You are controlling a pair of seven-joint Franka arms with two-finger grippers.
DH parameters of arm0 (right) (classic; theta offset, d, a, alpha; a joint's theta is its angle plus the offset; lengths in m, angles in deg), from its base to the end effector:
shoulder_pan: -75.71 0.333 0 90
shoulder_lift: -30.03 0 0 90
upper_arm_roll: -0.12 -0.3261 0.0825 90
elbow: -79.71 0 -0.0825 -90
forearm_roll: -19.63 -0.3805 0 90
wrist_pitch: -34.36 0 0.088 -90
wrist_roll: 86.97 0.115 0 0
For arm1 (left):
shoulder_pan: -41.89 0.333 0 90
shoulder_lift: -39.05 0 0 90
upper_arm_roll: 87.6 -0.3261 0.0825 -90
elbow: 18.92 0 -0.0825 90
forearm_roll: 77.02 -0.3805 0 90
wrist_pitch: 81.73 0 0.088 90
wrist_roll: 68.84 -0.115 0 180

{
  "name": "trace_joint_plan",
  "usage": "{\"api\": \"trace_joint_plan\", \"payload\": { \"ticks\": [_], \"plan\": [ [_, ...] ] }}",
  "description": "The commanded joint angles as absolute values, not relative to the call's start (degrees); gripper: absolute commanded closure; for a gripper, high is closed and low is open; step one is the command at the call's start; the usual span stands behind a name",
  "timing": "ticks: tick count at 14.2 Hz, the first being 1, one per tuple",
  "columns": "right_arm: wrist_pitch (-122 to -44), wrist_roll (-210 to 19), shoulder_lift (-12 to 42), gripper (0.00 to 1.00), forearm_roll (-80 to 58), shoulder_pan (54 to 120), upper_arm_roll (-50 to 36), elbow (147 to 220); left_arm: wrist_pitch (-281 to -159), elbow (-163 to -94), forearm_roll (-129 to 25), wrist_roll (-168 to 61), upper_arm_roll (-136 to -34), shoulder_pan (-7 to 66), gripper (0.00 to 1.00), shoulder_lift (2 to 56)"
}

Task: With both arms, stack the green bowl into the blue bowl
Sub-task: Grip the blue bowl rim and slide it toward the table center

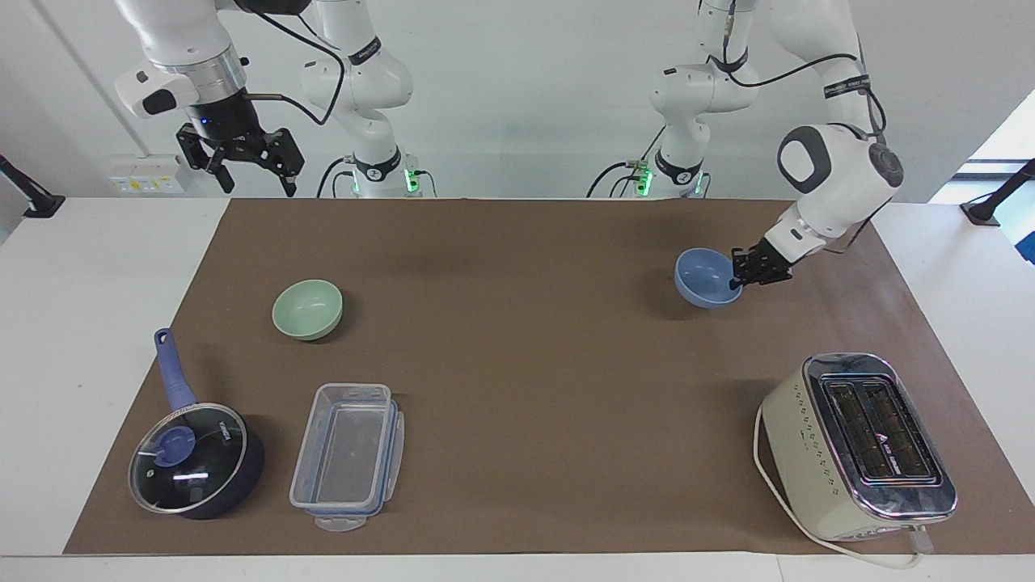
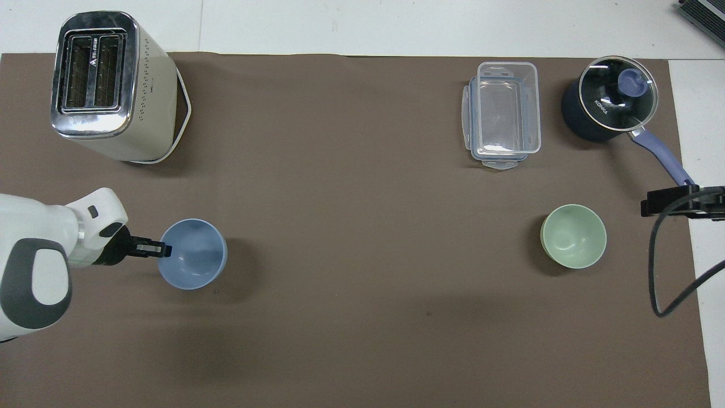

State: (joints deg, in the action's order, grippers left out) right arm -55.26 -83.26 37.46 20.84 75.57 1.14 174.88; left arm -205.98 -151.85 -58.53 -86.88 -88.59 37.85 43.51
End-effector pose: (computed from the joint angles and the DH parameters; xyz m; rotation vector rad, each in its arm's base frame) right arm 0.5082 -0.0134 0.6524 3.1202 -0.1333 0.0519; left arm 0.4854 -0.0403 0.3731 2.8618 -0.2520 -0.0555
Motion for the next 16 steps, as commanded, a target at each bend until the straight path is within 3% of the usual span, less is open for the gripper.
{"api": "trace_joint_plan", "payload": {
  "ticks": [1,5,8,16],
  "plan": [
    [-54.2,-83.7,37.7,0.0,19.8,75.0,1.0,174.5,-211.2,-153.3,-57.8,-76.6,-89.4,29.8,1.0,44.1],
    [-54.2,-83.7,37.7,0.0,19.8,75.0,1.0,174.5,-220.0,-151.7,-57.8,-62.6,-89.3,17.6,1.0,39.3],
    [-54.2,-83.7,37.7,0.0,19.8,75.0,0.9,174.5,-221.0,-145.7,-58.4,-52.9,-89.3,10.8,1.0,33.9],
    [-54.2,-83.7,37.7,0.0,19.8,75.0,1.0,174.5,-223.9,-144.2,-58.5,-49.1,-88.8,4.8,1.0,31.0]
  ]
}}
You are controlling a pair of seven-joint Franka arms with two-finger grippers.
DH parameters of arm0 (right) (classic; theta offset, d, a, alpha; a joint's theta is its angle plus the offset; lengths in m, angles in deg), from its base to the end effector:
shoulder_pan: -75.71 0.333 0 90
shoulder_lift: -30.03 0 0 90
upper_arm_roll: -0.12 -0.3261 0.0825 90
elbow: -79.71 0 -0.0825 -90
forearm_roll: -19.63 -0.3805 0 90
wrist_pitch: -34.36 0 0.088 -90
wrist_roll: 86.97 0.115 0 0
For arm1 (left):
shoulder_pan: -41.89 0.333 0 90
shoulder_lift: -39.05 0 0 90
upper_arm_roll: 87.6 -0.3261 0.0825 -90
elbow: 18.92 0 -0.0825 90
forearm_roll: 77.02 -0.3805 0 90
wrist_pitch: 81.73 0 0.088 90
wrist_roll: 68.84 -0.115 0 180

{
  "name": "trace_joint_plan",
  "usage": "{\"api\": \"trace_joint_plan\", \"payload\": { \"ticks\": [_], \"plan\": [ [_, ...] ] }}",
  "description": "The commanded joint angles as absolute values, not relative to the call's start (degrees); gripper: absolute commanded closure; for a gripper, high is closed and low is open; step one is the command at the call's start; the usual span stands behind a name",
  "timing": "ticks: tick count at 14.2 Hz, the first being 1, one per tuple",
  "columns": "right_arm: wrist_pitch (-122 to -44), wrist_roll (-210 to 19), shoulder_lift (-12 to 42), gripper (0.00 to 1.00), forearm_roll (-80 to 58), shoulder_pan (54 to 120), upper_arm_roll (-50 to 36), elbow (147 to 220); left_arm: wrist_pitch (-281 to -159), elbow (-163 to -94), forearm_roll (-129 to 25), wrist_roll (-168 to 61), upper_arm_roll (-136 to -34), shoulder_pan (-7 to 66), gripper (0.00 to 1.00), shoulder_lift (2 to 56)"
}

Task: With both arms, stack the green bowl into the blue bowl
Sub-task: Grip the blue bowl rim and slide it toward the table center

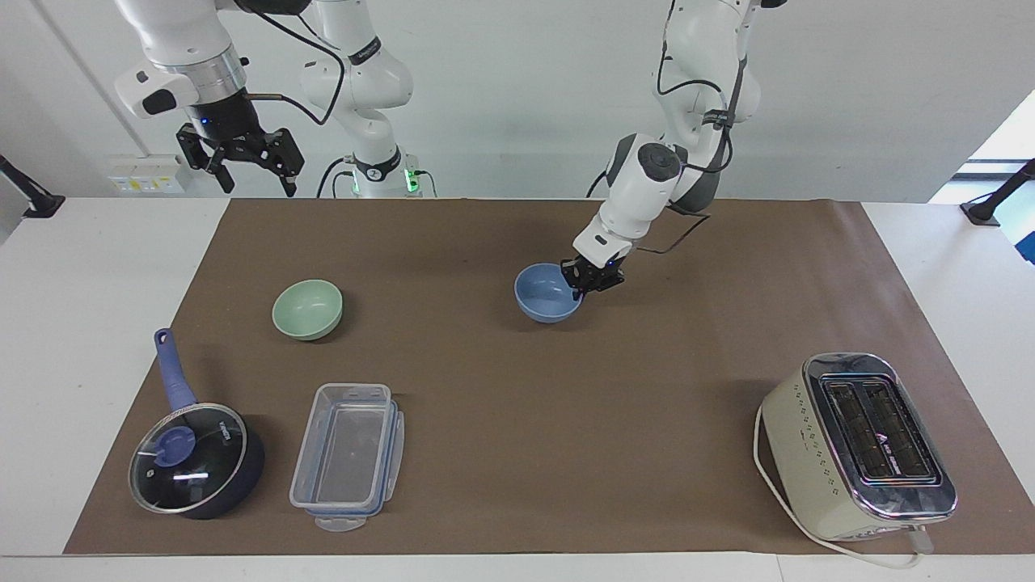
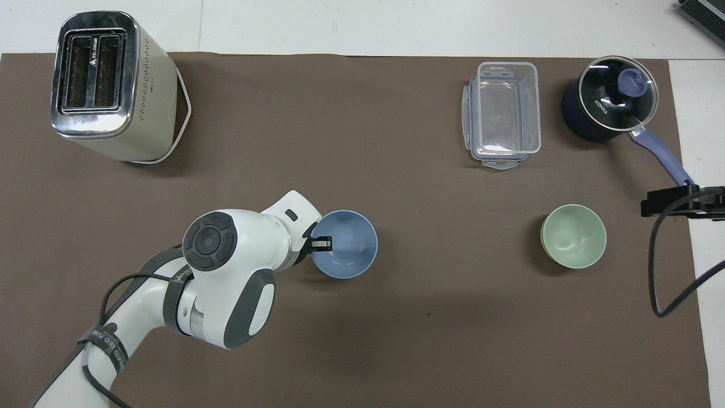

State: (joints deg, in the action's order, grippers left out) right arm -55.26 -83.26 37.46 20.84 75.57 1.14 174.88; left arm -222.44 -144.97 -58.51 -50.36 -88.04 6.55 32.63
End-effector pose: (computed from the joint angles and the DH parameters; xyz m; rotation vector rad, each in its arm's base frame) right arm 0.5082 -0.0134 0.6524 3.1202 -0.1333 0.0519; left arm 0.4572 -0.3208 0.3507 2.8792 -0.0726 0.0405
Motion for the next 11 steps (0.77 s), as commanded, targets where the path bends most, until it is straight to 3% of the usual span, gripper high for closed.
{"api": "trace_joint_plan", "payload": {
  "ticks": [1,3,4,5,8,10,11],
  "plan": [
    [-54.2,-83.7,37.7,0.0,19.8,75.0,0.9,174.5,-223.8,-144.7,-58.4,-48.4,-88.8,4.0,1.0,31.0],
    [-54.2,-83.7,37.7,0.0,19.8,75.0,1.0,174.5,-223.3,-144.9,-58.4,-47.1,-88.8,3.3,1.0,31.1],
    [-54.2,-83.7,37.7,0.0,19.8,75.0,0.9,174.5,-222.5,-145.0,-58.4,-46.7,-88.8,3.2,0.94,31.2],
    [-54.2,-83.7,37.7,0.0,19.8,75.0,1.0,174.5,-220.6,-145.0,-58.4,-45.6,-88.8,3.1,0.76,31.4],
    [-54.2,-83.7,37.7,0.0,19.8,75.0,1.0,174.5,-219.7,-144.9,-58.4,-45.6,-88.9,3.1,0.44,31.5],
    [-54.2,-83.7,37.7,0.0,19.8,75.0,1.0,174.5,-219.4,-144.7,-58.5,-45.3,-89.0,3.1,0.0,31.5],
    [-54.2,-83.7,37.7,0.0,19.8,75.0,1.0,174.5,-219.2,-144.3,-58.6,-45.5,-89.1,3.2,0.0,31.8]
  ]
}}
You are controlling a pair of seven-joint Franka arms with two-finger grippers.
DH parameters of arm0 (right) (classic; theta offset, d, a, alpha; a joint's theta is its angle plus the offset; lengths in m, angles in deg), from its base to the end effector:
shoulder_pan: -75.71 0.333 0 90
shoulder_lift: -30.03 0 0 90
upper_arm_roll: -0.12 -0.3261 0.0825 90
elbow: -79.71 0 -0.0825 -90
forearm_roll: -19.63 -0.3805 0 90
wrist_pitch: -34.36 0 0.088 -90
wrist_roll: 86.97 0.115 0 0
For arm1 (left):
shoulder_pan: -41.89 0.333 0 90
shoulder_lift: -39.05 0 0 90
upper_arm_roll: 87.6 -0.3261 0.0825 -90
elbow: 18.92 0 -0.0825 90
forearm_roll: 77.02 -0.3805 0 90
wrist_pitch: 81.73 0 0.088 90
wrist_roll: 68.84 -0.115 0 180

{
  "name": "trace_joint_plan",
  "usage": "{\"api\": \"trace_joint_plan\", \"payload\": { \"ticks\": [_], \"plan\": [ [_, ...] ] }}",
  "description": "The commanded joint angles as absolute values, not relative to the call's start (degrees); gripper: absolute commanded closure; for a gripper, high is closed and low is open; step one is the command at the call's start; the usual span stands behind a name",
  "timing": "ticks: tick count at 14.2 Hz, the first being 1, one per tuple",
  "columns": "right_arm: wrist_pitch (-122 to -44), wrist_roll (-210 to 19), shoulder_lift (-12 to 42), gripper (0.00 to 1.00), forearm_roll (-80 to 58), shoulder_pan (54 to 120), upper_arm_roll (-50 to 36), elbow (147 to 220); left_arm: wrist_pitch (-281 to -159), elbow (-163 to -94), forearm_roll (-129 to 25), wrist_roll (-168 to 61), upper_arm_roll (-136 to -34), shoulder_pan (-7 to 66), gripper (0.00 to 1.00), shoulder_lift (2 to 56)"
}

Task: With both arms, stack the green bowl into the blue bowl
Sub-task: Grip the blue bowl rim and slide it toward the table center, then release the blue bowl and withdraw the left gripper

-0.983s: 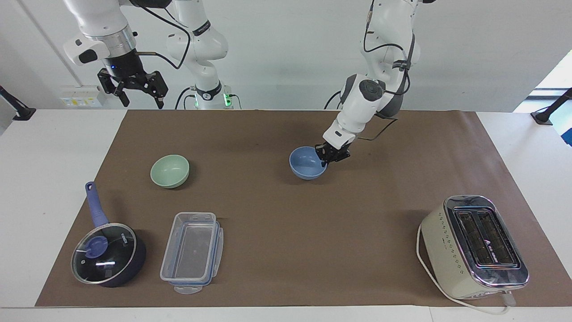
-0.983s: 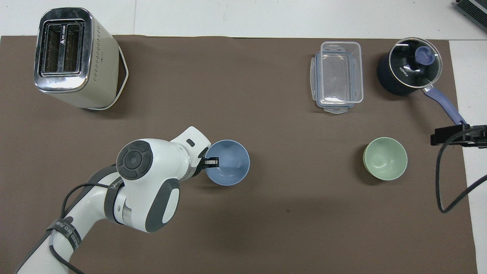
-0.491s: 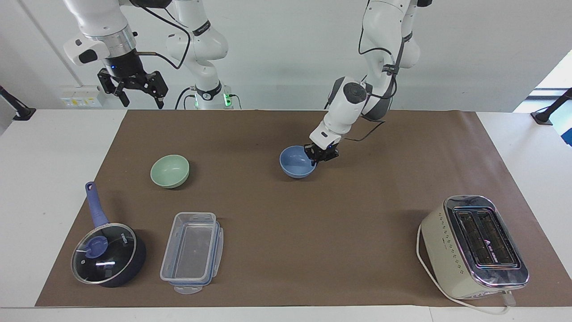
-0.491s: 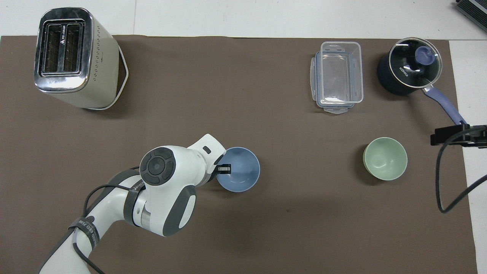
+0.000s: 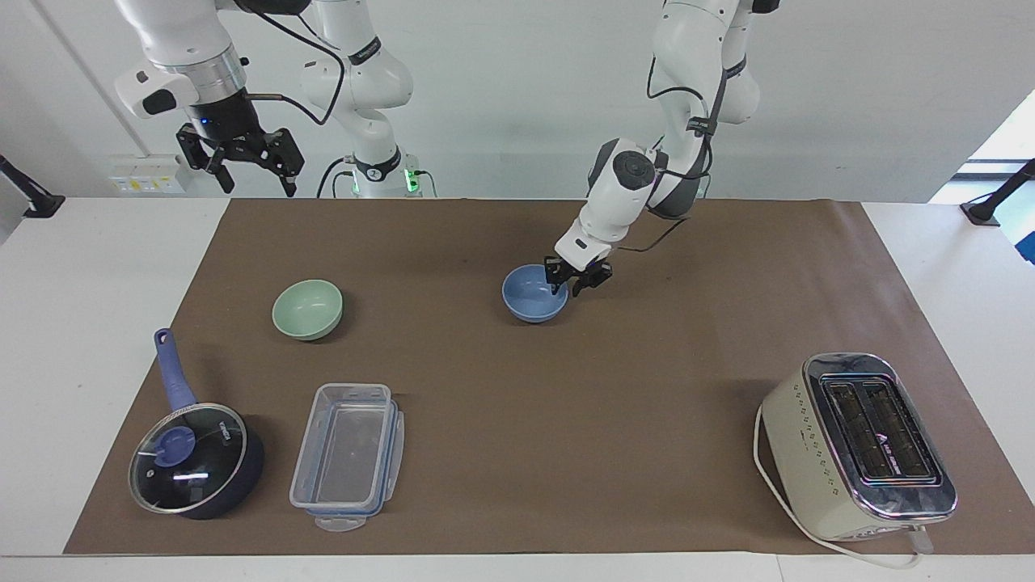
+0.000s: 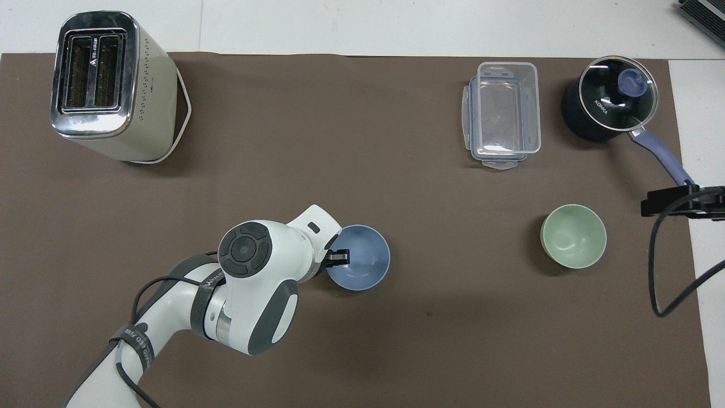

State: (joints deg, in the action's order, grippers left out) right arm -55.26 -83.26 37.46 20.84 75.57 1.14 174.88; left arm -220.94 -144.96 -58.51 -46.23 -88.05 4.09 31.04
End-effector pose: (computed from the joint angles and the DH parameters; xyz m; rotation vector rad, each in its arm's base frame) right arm 0.5082 -0.0134 0.6524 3.1202 -0.1333 0.0519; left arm 0.4405 -0.3397 0.3329 2.9056 -0.0310 -0.0479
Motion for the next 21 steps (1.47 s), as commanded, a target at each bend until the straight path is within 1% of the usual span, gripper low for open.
{"api": "trace_joint_plan", "payload": {
  "ticks": [1,3,6,8,10,11,12,13,14,17,19,21],
  "plan": [
    [-54.2,-83.7,37.7,0.0,19.8,75.0,0.9,174.5,-218.5,-144.2,-58.8,-45.8,-89.2,3.7,0.0,32.3],
    [-54.2,-83.7,37.7,0.0,19.8,75.0,1.0,174.5,-216.0,-144.2,-60.6,-46.9,-89.6,5.1,0.0,34.8],
    [-54.2,-83.7,37.7,0.0,19.8,75.0,1.0,174.5,-211.5,-144.2,-67.4,-49.4,-89.5,9.9,0.0,38.7],
    [-54.6,-84.4,37.7,0.0,20.8,74.8,1.3,174.5,-208.2,-144.2,-68.1,-53.3,-89.6,14.0,0.0,42.6],
    [-55.5,-87.0,37.6,0.0,20.9,74.4,1.8,176.9,-204.2,-143.6,-68.1,-60.5,-89.6,19.4,0.0,46.7],
    [-59.1,-88.5,37.5,0.0,20.9,73.2,1.7,179.6,-202.2,-142.4,-68.3,-63.6,-89.7,21.9,0.0,47.3],
    [-64.2,-90.2,37.5,0.0,20.9,72.9,1.8,182.9,-199.3,-139.8,-70.9,-66.1,-89.5,24.6,0.0,47.2],
    [-67.6,-91.5,37.1,0.0,20.9,72.4,1.8,185.3,-196.5,-136.2,-73.3,-68.7,-89.5,27.2,0.0,46.7],
    [-68.8,-92.2,35.3,0.0,20.8,71.7,1.8,186.7,-194.7,-133.5,-73.6,-71.9,-89.5,30.1,0.0,46.3],
    [-74.1,-94.3,29.3,0.0,20.2,70.4,1.7,187.9,-193.2,-129.7,-73.7,-81.7,-89.6,36.3,0.0,46.3],
    [-79.3,-100.6,27.3,0.0,19.8,69.0,1.7,191.6,-189.0,-124.3,-73.8,-85.2,-89.6,38.6,0.0,46.1],
    [-85.5,-102.7,27.7,0.0,19.8,68.4,1.8,196.9,-185.5,-118.7,-74.3,-86.1,-89.6,40.3,0.0,44.8]
  ]
}}
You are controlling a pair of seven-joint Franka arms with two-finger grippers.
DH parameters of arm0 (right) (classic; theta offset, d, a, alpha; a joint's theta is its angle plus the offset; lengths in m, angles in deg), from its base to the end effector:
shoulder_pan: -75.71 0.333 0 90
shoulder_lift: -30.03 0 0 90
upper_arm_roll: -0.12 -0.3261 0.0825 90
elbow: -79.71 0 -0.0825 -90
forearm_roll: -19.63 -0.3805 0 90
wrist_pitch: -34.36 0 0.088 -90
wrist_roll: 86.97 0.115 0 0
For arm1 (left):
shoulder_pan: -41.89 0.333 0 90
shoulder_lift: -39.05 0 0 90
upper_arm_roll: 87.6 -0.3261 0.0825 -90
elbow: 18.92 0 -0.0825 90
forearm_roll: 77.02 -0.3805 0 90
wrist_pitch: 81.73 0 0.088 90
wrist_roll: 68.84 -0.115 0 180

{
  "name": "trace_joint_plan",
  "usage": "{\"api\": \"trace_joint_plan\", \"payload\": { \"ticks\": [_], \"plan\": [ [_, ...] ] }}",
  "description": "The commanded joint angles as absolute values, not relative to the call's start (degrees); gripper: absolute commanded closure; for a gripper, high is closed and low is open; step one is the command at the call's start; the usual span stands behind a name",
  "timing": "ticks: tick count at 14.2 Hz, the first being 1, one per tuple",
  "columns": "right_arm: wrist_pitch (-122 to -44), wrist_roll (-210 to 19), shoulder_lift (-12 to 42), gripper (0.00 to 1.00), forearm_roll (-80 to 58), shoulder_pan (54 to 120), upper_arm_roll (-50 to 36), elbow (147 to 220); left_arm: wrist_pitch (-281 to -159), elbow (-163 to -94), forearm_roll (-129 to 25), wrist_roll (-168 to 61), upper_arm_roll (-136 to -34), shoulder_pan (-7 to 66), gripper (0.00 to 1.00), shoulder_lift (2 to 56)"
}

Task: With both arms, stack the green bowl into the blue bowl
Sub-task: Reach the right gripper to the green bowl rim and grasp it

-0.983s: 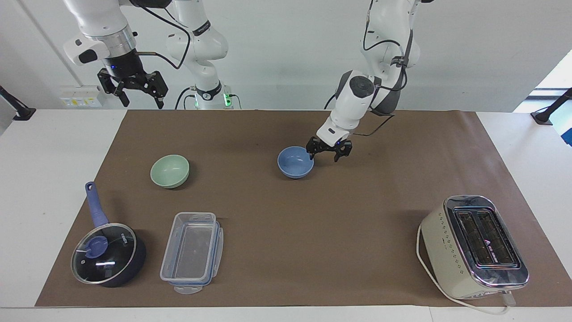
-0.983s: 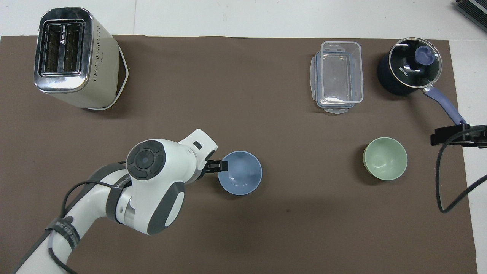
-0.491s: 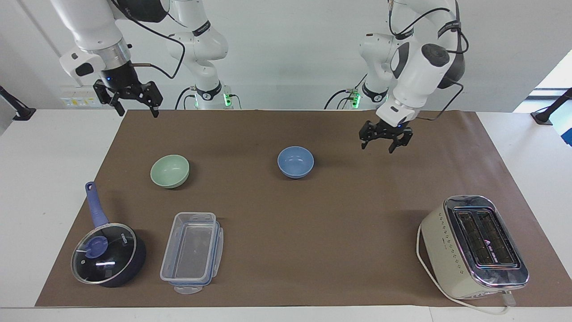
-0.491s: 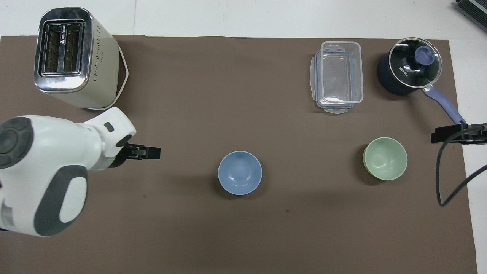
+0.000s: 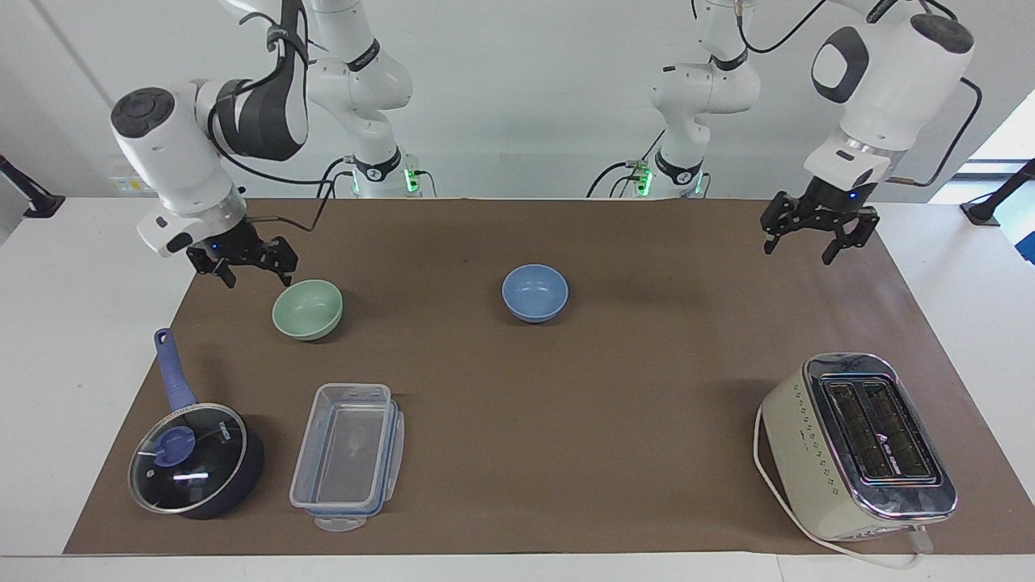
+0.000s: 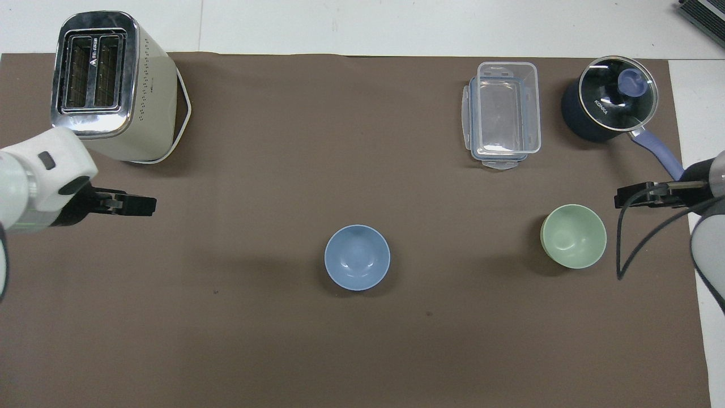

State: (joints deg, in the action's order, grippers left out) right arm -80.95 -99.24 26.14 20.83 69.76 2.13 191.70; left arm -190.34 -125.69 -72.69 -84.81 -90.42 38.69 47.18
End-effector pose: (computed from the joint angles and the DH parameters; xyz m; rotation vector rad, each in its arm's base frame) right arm 0.5640 -0.0800 0.4451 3.1195 0.1316 -0.0211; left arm 0.5307 -0.0081 0.5940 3.0451 -0.4095 0.2820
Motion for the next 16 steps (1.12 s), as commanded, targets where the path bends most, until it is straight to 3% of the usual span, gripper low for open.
{"api": "trace_joint_plan", "payload": {
  "ticks": [1,6,11,13,14,16],
  "plan": [
    [-86.3,-102.9,27.5,0.0,19.8,67.4,1.7,198.3,-183.1,-115.6,-75.1,-86.2,-89.6,40.3,0.0,43.8],
    [-93.6,-107.7,26.5,0.0,18.7,65.1,1.7,205.2,-169.8,-99.4,-75.2,-86.0,-89.6,40.5,0.0,34.8],
    [-96.6,-107.6,25.6,0.0,17.6,64.9,1.7,207.3,-167.8,-99.2,-75.3,-85.4,-89.5,39.8,0.0,35.0],
    [-97.6,-107.6,25.5,0.0,16.5,64.9,1.7,207.8,-167.8,-102.7,-75.3,-84.1,-89.4,39.6,0.0,37.1],
    [-97.7,-107.7,25.3,0.05,16.4,64.7,1.7,208.0,-168.5,-106.1,-75.3,-82.9,-89.4,39.5,0.0,39.1],
    [-97.7,-108.2,25.3,0.27,16.4,64.4,1.7,208.1,-168.6,-108.5,-75.3,-82.2,-89.4,39.5,0.0,40.7]
  ]
}}
